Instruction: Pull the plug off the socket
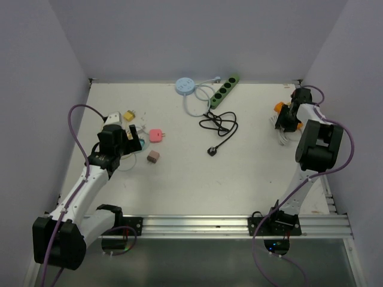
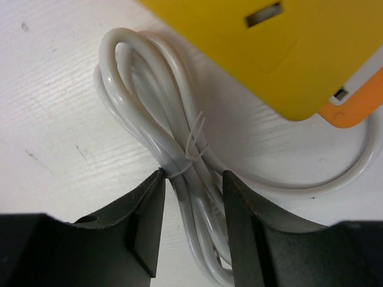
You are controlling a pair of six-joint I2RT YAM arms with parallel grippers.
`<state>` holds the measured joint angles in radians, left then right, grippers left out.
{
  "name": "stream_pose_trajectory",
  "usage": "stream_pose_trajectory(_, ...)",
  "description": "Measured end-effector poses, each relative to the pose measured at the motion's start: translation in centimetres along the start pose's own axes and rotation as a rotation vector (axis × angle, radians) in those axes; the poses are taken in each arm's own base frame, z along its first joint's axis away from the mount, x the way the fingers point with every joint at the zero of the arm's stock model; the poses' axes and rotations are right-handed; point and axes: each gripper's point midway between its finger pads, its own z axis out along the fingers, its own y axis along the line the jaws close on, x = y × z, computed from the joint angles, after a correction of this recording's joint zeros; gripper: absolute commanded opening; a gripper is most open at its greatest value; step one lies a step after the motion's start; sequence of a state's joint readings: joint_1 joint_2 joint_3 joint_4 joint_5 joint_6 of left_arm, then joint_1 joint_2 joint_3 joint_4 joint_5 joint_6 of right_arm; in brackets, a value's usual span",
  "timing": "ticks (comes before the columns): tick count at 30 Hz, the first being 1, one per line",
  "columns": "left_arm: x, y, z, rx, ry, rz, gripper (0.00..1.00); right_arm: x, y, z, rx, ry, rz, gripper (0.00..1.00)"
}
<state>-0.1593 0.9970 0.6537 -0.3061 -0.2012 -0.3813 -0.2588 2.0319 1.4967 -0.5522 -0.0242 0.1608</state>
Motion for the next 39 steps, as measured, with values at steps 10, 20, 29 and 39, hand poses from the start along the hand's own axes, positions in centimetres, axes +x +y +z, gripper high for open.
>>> stream_pose_trajectory(10,-0.2,-0.3,-0.2,0.015,-0.008,-0.003,0.99,3.6,5.5,-1.1,-0.060,0.041,-0.107,0.40)
stream_pose_trajectory(20,-0.3,-0.3,-0.2,0.019,-0.012,-0.003,0.99,11.9,13.6,-4.0,-0.146,0.109,-0.256,0.19)
stream_pose_trajectory(29,-0.3,-0.3,-0.2,0.020,-0.011,-0.003,0.99,23.8,20.6,-8.9,-0.286,0.215,-0.378,0.14)
stream_pose_trajectory(39,-0.3,-0.3,-0.2,0.020,-0.011,-0.003,0.99,34.8,26.1,-14.0,-0.426,0.320,-0.625,0.22)
